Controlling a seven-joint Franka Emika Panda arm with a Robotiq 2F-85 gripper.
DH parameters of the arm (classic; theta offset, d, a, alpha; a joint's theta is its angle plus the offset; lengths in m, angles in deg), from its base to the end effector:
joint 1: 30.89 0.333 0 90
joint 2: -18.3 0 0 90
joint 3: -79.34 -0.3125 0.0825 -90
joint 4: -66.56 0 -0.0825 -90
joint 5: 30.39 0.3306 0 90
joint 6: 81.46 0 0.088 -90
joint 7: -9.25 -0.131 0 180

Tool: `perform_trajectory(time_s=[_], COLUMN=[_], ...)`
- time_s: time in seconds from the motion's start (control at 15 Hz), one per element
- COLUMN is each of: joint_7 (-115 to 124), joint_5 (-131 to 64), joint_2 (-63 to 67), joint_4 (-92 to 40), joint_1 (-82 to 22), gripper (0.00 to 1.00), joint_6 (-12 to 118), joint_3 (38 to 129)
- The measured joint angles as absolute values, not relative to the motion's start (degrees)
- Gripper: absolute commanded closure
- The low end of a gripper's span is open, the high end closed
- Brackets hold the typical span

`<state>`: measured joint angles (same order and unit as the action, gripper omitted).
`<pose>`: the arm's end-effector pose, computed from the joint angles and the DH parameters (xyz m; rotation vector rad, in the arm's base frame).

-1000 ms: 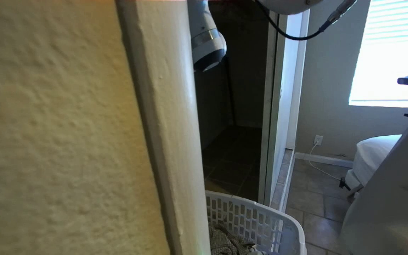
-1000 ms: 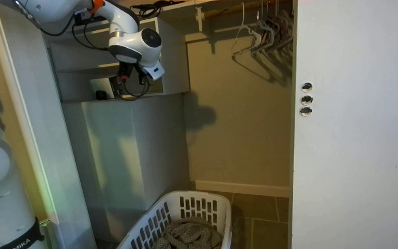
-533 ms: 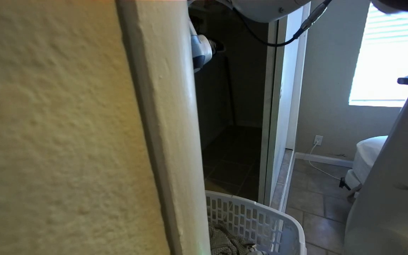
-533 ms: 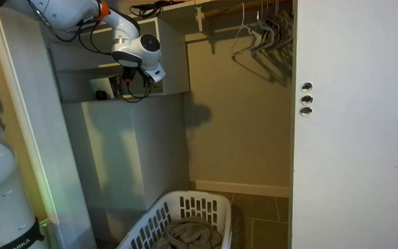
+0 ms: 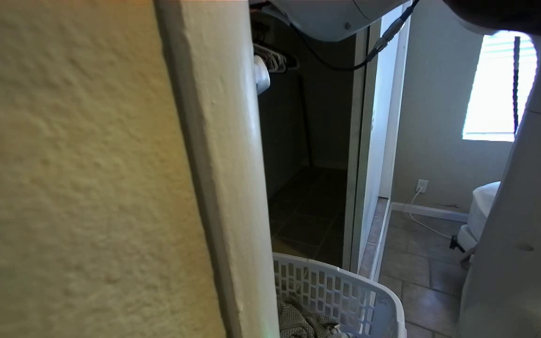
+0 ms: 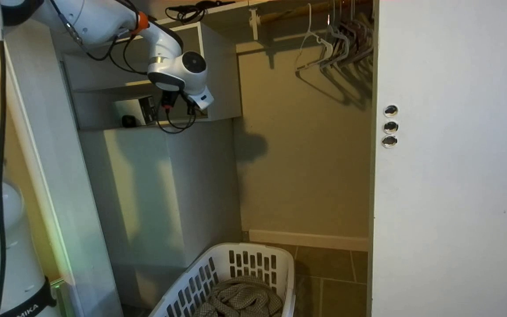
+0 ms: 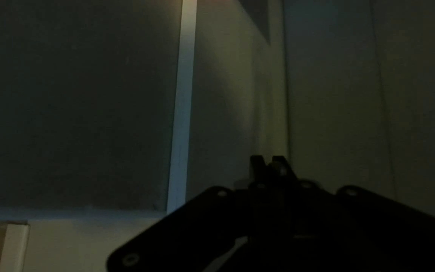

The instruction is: Move the black object from the top shelf to the bottom shelf.

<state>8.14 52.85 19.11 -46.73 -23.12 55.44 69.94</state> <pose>0.5255 0.1891 0.5340 -1.8286 0.6402 -0.1644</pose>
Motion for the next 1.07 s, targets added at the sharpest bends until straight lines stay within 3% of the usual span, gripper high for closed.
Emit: perform_trajectory(time_s=[0.47,0.53,0.6,1.07], joint_7=[6.3,6.1,6.0,5.0], joint_5=[52.8,52.8,52.8,52.7], joint_2=[17.5,17.4,17.4,17.1], joint_4=[-45.4,-45.4,-45.3,-45.2], joint_1=[-22.6,-22.5,-22.4,-22.4], gripper=[0.98,0.93,0.73,0.24], joint_6=[56.5,56.5,56.5,56.5], joint_3=[69.9,69.9,69.9,69.9])
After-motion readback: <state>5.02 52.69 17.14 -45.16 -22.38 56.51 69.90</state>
